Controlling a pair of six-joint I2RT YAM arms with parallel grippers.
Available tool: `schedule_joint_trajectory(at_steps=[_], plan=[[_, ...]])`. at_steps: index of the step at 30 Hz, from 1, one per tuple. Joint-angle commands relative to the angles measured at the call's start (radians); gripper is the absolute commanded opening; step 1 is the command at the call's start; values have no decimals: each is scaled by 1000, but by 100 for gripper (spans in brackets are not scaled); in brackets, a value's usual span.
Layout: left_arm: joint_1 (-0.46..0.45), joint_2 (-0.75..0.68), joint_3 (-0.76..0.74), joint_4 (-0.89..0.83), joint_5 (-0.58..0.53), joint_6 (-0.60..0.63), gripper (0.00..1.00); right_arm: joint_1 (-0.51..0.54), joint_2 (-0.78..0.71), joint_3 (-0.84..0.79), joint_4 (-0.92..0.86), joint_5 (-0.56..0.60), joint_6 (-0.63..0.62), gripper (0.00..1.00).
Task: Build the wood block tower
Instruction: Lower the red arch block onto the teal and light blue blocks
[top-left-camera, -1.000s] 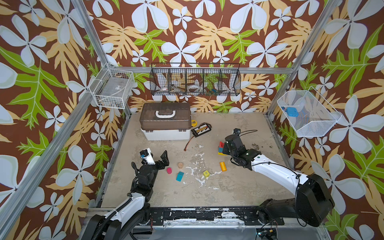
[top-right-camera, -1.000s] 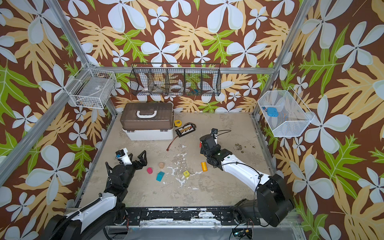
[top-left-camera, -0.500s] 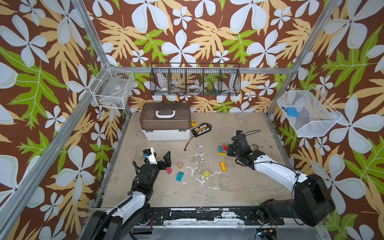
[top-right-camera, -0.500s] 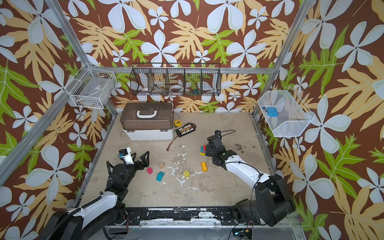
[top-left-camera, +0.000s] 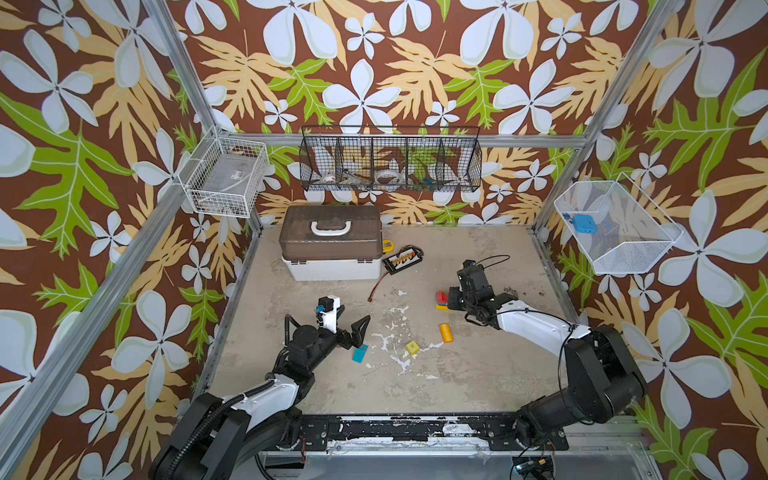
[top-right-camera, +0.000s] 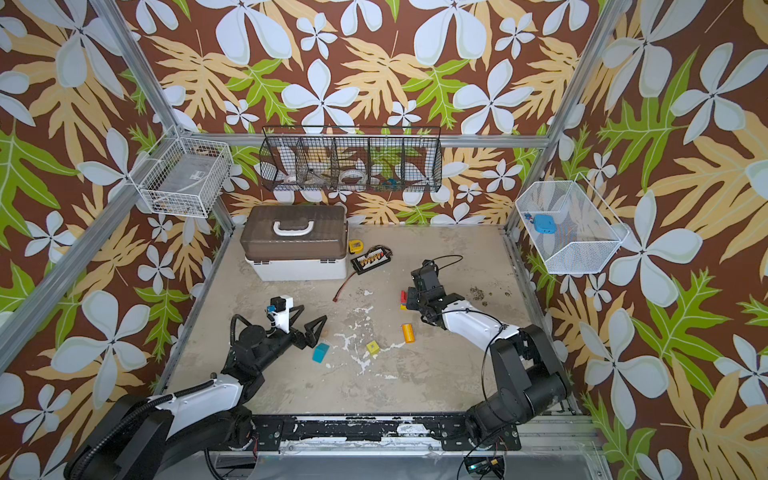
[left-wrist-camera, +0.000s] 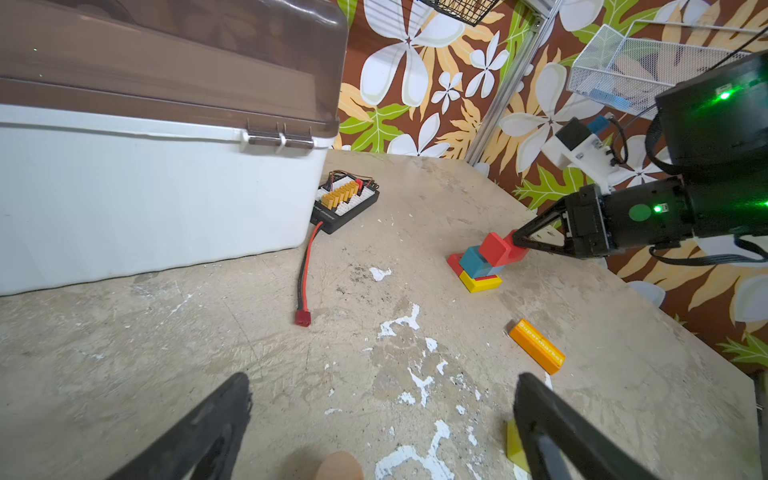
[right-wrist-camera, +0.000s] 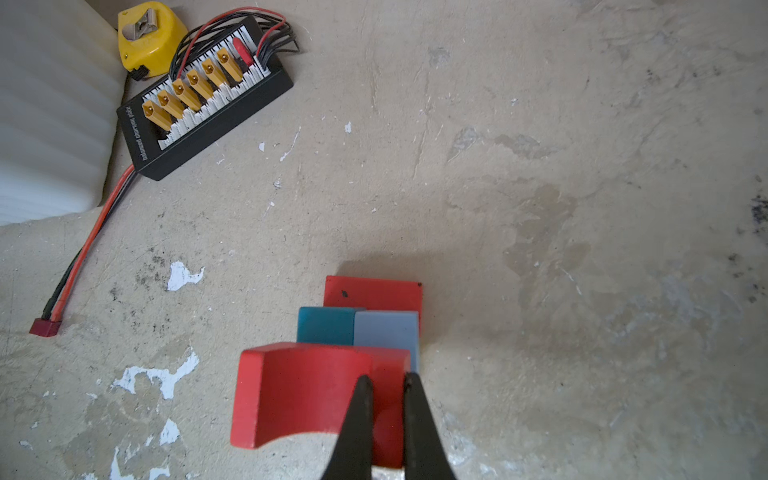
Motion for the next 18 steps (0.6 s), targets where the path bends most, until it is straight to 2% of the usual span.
schedule_joint_trajectory(at_steps=[1, 18], plan=[[0, 0, 4, 37, 21, 14, 100, -4, 12, 7, 20, 5, -2, 0], [-2, 7, 10, 30, 21, 13, 100, -19, 36, 17, 28, -14, -3, 0]])
